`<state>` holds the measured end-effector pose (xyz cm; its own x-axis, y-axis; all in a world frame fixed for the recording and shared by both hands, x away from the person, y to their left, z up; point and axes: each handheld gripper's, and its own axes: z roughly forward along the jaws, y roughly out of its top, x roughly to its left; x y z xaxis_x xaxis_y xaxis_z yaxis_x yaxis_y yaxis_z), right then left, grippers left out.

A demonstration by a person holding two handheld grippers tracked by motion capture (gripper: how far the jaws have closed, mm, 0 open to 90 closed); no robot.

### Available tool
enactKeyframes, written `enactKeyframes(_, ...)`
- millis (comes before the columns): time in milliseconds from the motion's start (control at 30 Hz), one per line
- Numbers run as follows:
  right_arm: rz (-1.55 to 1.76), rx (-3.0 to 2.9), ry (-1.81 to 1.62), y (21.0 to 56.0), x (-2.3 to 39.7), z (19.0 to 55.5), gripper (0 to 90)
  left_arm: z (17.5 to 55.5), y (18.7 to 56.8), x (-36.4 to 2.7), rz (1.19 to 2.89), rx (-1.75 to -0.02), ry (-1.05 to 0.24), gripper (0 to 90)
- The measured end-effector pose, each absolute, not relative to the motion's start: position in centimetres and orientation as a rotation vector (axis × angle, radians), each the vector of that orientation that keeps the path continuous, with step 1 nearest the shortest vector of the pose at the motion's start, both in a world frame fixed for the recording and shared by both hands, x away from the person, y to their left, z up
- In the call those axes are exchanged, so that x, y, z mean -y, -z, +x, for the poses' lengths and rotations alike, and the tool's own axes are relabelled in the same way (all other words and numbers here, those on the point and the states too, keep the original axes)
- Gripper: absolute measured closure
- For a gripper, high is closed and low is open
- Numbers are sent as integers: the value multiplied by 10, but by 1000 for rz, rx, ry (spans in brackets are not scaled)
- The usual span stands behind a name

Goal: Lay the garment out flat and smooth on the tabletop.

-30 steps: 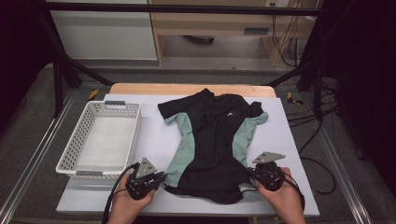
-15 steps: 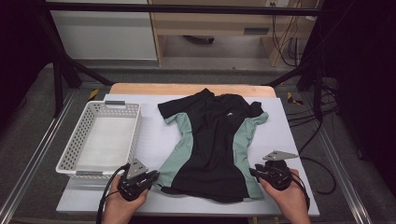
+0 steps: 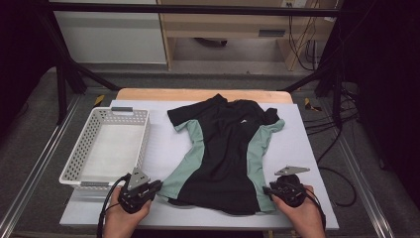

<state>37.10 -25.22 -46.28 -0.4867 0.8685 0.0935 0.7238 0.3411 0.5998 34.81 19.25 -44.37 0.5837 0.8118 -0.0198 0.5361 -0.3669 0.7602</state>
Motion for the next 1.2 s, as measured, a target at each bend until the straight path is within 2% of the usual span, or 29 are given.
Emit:
enactKeyframes(200,1390,-2393,-808,465,239,371,624,349,445,-193,2077,-1060,-447,864)
enactKeyframes(367,1389,-2392,-816,466,240,371,648,350,452,-182,2112,-1042,-458,787)
enactKeyframes(433,1371,-2395,-801,465,240,371,719,349,453,-178,2118,-1035,-477,744)
enactKeyframes(500,1351,-2421,-816,465,240,370,844,350,453,-176,2128,-1026,-489,699)
enactKeyframes(567,1319,-2430,-799,463,238,370,879,350,454,-174,2136,-1024,-491,673)
enactKeyframes(700,1298,-2425,-792,456,240,367,883,350,456,-169,2144,-1018,-486,656)
enactKeyframes(867,1333,-2351,-783,445,263,364,883,350,459,-161,2136,-1008,-484,613)
enactKeyframes(1033,1365,-2377,-848,451,274,364,870,353,464,-151,2156,-997,-463,580)
enactKeyframes(1200,1357,-2339,-872,453,273,367,732,354,468,-149,2180,-988,-475,565)
